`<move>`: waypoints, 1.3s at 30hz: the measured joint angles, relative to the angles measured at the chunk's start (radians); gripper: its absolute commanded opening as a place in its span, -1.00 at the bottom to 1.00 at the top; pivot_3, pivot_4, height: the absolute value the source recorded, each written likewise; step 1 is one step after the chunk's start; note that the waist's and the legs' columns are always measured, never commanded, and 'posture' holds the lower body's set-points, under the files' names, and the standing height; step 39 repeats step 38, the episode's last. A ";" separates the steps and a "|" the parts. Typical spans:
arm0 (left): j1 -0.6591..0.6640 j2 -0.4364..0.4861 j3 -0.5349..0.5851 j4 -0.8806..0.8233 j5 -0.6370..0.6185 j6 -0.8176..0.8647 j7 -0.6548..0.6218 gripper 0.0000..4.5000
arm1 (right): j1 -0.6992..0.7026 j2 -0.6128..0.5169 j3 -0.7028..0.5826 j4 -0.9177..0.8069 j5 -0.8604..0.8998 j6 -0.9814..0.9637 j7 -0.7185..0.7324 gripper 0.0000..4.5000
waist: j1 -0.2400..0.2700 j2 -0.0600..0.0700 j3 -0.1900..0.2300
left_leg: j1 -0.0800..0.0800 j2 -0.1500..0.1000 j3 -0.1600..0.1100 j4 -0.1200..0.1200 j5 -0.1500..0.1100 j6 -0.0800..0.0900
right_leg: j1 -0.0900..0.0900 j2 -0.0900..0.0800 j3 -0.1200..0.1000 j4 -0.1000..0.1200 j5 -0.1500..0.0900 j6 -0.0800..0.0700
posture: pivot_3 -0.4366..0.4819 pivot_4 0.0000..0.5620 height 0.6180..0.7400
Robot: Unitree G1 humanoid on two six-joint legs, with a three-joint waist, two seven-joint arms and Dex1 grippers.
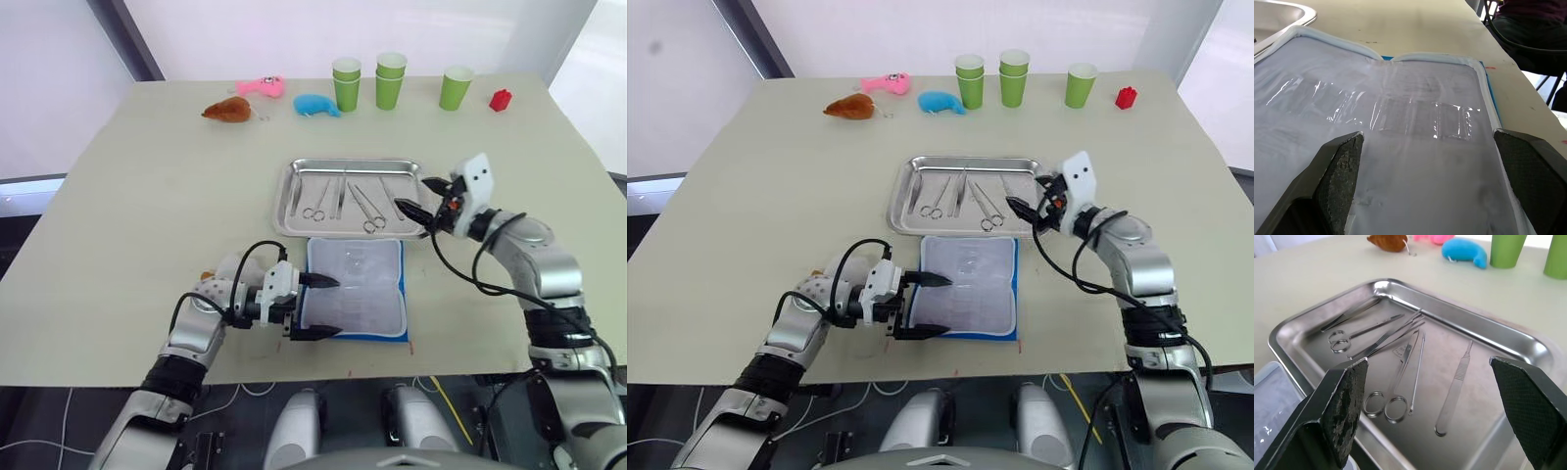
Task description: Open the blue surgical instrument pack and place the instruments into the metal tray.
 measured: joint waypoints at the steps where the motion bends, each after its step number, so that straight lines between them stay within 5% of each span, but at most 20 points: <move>1: 0.008 0.014 0.019 -0.019 -0.016 0.026 0.003 1.00 | 0.034 -0.009 -0.009 -0.009 0.013 -0.030 0.023 0.84 | 0.000 -0.001 0.002 | -0.002 0.000 0.000 0.000 0.000 0.000 | -0.002 0.000 0.000 0.000 0.000 0.000 | -0.05 -0.47 1.00; 17: -0.017 0.074 0.267 -0.282 -0.191 0.258 0.216 1.00 | 0.244 -0.080 -0.141 -0.015 0.176 -0.227 0.212 0.84 | 0.008 -0.006 0.011 | -0.012 0.000 0.003 0.004 0.000 0.000 | -0.009 -0.003 0.000 0.001 0.000 0.001 | -0.05 -0.47 1.00; 20: 0.089 0.148 0.374 -0.284 -0.191 0.303 0.265 1.00 | 0.320 -0.136 -0.190 0.002 0.197 -0.249 0.261 0.84 | 0.002 -0.006 0.012 | -0.011 0.000 0.003 0.003 0.000 0.000 | -0.010 -0.003 0.001 0.001 0.000 0.000 | -0.05 -0.47 1.00; 30: 0.416 0.177 0.687 -0.234 -0.182 0.258 0.355 1.00 | 0.566 -0.199 -0.335 0.036 0.246 -0.316 0.371 0.84 | 0.013 -0.008 0.013 | -0.011 0.001 0.007 0.004 0.000 0.000 | -0.009 -0.005 0.002 0.001 0.000 0.001 | -0.05 -0.47 1.00; 39: 0.563 0.158 0.761 -0.192 -0.145 0.220 0.399 1.00 | 0.675 -0.219 -0.407 0.038 0.277 -0.330 0.408 0.84 | 0.020 -0.008 0.013 | -0.009 0.001 0.010 0.007 0.000 0.000 | -0.008 -0.005 0.002 0.002 0.001 0.001 | -0.05 -0.47 1.00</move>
